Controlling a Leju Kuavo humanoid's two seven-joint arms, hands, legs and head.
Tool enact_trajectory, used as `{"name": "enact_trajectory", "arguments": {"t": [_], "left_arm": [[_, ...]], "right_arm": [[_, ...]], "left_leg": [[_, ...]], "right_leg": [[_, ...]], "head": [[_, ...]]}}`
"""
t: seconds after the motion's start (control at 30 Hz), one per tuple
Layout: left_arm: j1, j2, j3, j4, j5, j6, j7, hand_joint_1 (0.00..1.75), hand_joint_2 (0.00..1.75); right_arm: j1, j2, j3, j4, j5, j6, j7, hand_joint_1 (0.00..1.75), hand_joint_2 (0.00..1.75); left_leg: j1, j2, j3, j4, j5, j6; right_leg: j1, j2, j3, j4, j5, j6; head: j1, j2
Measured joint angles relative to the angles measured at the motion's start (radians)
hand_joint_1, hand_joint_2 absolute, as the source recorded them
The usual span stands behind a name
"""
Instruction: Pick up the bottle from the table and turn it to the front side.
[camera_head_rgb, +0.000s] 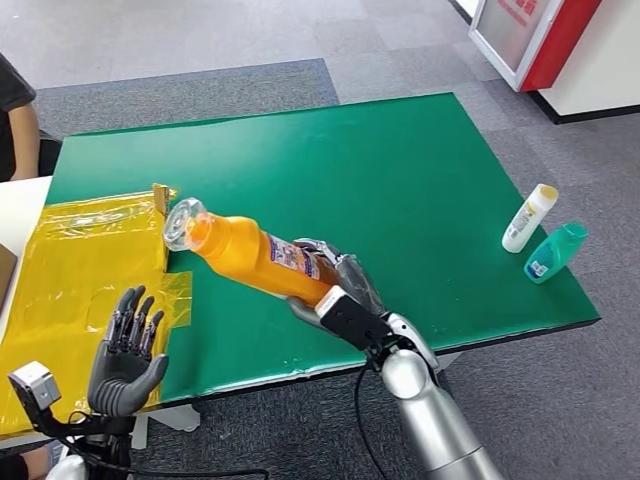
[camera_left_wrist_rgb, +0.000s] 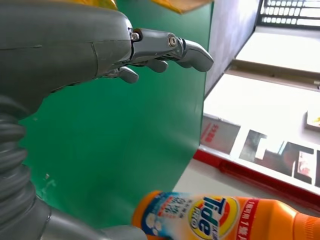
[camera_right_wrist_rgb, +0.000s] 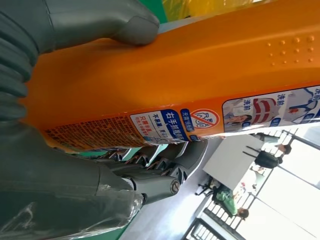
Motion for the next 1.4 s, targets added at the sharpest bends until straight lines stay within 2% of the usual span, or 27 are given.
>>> {"name": "enact_trajectory", "arguments": {"t": [0.17,0.4,0.63,1.0,1.03,1.13,1.17,1.2,1.4], "left_arm": [[-0.083,0.032,-0.074,-0.008,0.075,-0.004,0.067,0.0,1.75],[-0.159,0.086,-0.156,0.026,0.15,-0.033,0.08,0.0,1.75],[-0.236,0.126,-0.217,0.128,0.192,-0.037,0.095,0.0,1.75],[-0.267,0.146,-0.242,0.207,0.213,-0.04,0.091,0.0,1.75],[-0.268,0.147,-0.243,0.209,0.213,-0.04,0.091,0.21,1.75],[-0.27,0.149,-0.246,0.216,0.216,-0.036,0.096,1.48,1.75],[-0.272,0.15,-0.248,0.218,0.217,-0.032,0.098,1.7,1.75],[-0.273,0.151,-0.25,0.22,0.218,-0.028,0.1,1.75,1.75],[-0.274,0.153,-0.269,0.223,0.201,-0.012,0.089,1.75,1.75]], "right_arm": [[0.002,0.029,0.021,0.056,0.05,-0.051,-0.032,1.75,1.75],[-0.002,0.037,0.072,0.142,0.118,-0.093,-0.05,1.75,1.75],[-0.012,0.04,0.133,0.216,0.144,-0.109,-0.064,1.75,1.75],[-0.023,0.041,0.157,0.267,0.139,-0.117,-0.065,1.75,1.75],[-0.024,0.041,0.157,0.27,0.139,-0.117,-0.065,1.75,1.75],[-0.026,0.041,0.16,0.273,0.132,-0.116,-0.063,1.75,1.75],[-0.026,0.041,0.162,0.274,0.128,-0.115,-0.061,1.75,1.75],[-0.027,0.041,0.163,0.274,0.123,-0.114,-0.057,1.75,1.75],[-0.029,0.041,0.163,0.274,0.097,-0.115,-0.049,1.75,1.75]], "left_leg": [[0.0,0.0,0.0,0.0,0.0,0.0],[0.0,0.0,0.0,0.0,0.001,0.0],[0.0,0.0,0.0,0.0,0.001,0.0],[0.0,0.0,0.0,0.0,0.001,0.0],[0.0,0.0,0.0,0.0,0.0,0.0],[0.0,0.0,0.0,0.0,0.0,0.0],[0.0,0.0,0.0,0.0,0.0,0.0],[0.0,0.0,0.0,0.0,0.0,0.0],[0.0,0.0,0.0,0.0,0.001,0.0]], "right_leg": [[0.0,0.0,0.0,0.0,0.001,0.0],[0.0,0.0,0.0,0.0,0.001,0.0],[0.0,0.0,0.0,0.0,0.001,0.0],[0.0,0.0,0.0,0.0,0.001,0.0],[0.0,0.0,0.0,0.0,0.001,0.0],[0.0,0.0,0.0,0.0,0.0,0.0],[0.0,0.0,0.0,0.0,0.0,0.0],[0.0,0.0,0.0,0.0,0.001,0.0],[0.0,0.0,0.0,0.0,0.001,0.0]], "head": [[0.0,0.0],[0.0,0.0],[0.0,0.0],[0.0,0.0],[0.0,0.0],[0.0,0.0],[0.0,0.0],[0.0,0.0],[0.0,0.0]]}}
